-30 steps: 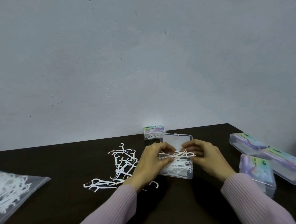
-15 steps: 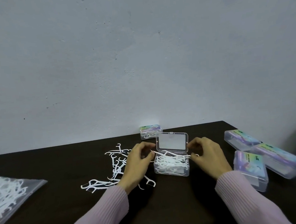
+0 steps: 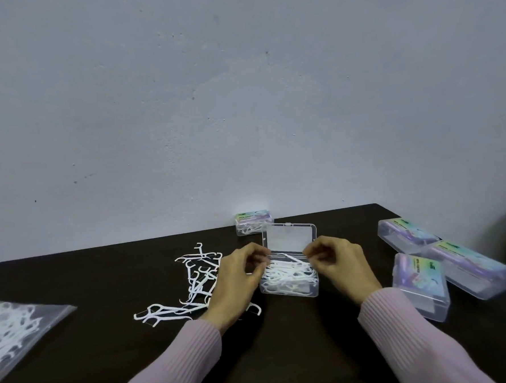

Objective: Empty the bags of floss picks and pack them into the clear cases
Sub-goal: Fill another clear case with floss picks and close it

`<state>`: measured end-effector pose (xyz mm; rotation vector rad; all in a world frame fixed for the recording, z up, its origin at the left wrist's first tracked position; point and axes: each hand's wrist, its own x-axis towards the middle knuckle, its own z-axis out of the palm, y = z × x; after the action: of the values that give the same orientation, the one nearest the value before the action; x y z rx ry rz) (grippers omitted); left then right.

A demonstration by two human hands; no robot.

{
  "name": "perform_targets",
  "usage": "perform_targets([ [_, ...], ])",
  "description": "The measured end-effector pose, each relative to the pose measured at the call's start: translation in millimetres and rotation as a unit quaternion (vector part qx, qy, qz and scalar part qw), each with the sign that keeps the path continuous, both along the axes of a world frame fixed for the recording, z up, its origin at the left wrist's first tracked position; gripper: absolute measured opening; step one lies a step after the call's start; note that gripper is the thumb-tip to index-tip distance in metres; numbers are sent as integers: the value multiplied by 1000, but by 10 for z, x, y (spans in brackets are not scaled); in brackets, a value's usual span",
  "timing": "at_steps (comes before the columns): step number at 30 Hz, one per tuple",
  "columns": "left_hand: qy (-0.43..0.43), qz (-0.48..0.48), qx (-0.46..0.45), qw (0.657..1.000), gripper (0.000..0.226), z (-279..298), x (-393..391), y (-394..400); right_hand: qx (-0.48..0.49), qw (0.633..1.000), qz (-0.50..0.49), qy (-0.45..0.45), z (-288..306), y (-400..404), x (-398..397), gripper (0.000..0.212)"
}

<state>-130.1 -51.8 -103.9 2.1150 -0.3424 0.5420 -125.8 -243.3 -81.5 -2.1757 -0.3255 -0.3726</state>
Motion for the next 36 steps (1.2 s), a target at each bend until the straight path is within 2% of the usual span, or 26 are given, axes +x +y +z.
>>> perform_targets([
  [5, -20, -1, 49, 999, 47, -23, 15, 3, -46, 999, 25, -12, -23, 22, -9, 29],
  [9, -51, 7, 49, 997, 35, -25, 1, -18, -74, 996, 35, -28, -45, 24, 8, 27],
  [14, -17, 2, -44, 999, 29, -9, -23, -37, -39, 998, 54, -21, -33, 58, -2, 33],
  [19, -22, -4, 0, 1000, 26, -8, -26, -26, -21, 998, 6, -51, -10, 13, -7, 28],
  [22, -37, -2, 43, 998, 34, -37, -3, -17, -48, 998, -23, -14, -3, -51, -8, 24],
  [27, -22, 4, 76, 997, 39, -19, -18, -27, -70, 997, -18, 25, 18, -37, -10, 30],
  [36, -16, 4, 82, 997, 37, -22, -11, -36, -60, 998, 3, 12, 14, -40, -10, 16],
])
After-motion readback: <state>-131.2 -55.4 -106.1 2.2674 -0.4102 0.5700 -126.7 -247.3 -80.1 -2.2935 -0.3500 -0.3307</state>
